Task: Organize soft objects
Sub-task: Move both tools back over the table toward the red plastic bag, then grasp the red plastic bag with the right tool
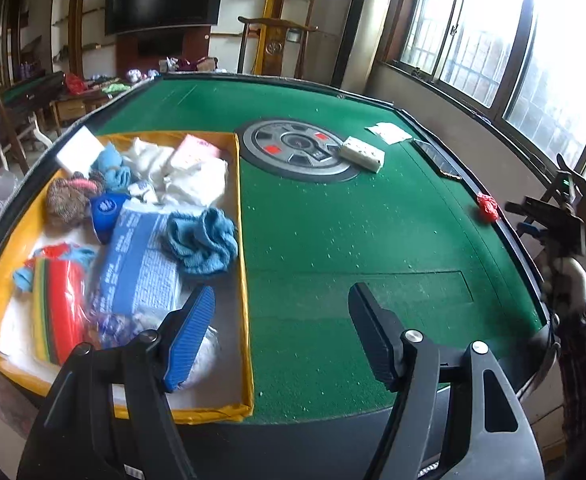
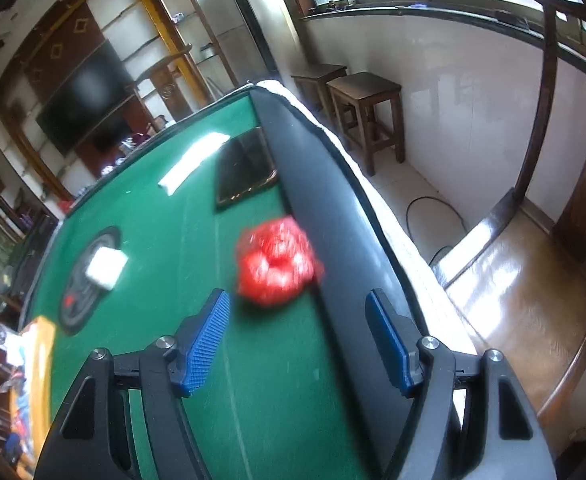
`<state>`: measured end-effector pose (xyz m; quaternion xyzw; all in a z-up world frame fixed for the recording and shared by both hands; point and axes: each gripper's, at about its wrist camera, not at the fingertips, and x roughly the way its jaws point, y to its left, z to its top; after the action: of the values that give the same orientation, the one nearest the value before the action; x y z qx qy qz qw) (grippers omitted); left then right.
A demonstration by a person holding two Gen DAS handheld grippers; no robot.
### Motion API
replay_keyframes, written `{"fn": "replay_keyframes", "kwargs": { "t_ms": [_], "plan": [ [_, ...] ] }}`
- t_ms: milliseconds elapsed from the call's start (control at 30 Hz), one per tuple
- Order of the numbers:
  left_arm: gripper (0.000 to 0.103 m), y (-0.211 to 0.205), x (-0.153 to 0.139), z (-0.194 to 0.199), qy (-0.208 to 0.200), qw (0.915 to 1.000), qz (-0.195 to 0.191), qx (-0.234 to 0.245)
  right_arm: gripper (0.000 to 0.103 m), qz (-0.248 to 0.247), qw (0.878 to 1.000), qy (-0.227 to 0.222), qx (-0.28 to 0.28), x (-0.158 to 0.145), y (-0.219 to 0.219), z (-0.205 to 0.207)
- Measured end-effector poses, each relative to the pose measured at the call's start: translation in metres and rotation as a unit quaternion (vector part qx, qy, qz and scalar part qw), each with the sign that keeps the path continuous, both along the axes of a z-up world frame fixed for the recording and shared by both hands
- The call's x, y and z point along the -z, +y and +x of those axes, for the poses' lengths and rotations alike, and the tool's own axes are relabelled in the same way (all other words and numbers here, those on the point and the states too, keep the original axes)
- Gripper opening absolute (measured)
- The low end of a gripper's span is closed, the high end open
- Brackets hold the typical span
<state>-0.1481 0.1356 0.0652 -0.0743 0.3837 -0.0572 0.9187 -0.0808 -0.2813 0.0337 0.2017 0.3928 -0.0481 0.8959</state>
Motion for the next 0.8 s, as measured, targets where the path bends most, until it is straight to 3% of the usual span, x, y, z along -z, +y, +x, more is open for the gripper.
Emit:
{"fn": "replay_keyframes", "kwargs": {
  "t_ms": [233, 300, 400, 467, 633, 800],
  "plan": [
    [0.074, -0.002, -0.008, -0.002, 0.003, 0.9999, -0.006, 0.013, 0.065, -0.049, 0.998, 0.041, -0.022, 0.014, 0.037, 0.052],
    [0.074, -0.005, -0.008, 0.007, 0.017, 0.9991, -0.025, 0.029, 0.065, -0.071, 0.996, 0.046, -0.021, 0.017, 0.045, 0.058],
    [0.074, -0.010, -0.005, 0.028, 0.053, 0.9944, -0.069, 0.059, 0.054, -0.044, 0.998, 0.044, -0.020, 0.025, 0.046, 0.061],
    [0.074, -0.015, -0.004, 0.040, 0.066, 0.9920, -0.082, 0.069, 0.036, -0.034, 0.999, 0.029, -0.017, 0.025, 0.045, 0.058],
    [0.074, -0.037, -0.013, 0.080, 0.086, 0.9860, -0.111, 0.089, 0.036, 0.054, 0.997, -0.021, -0.042, 0.012, 0.054, 0.046],
    [0.074, -0.068, -0.023, 0.140, 0.081, 0.9873, -0.101, 0.092, 0.036, 0.110, 0.990, -0.049, -0.077, 0.015, 0.063, 0.038]
  ]
}}
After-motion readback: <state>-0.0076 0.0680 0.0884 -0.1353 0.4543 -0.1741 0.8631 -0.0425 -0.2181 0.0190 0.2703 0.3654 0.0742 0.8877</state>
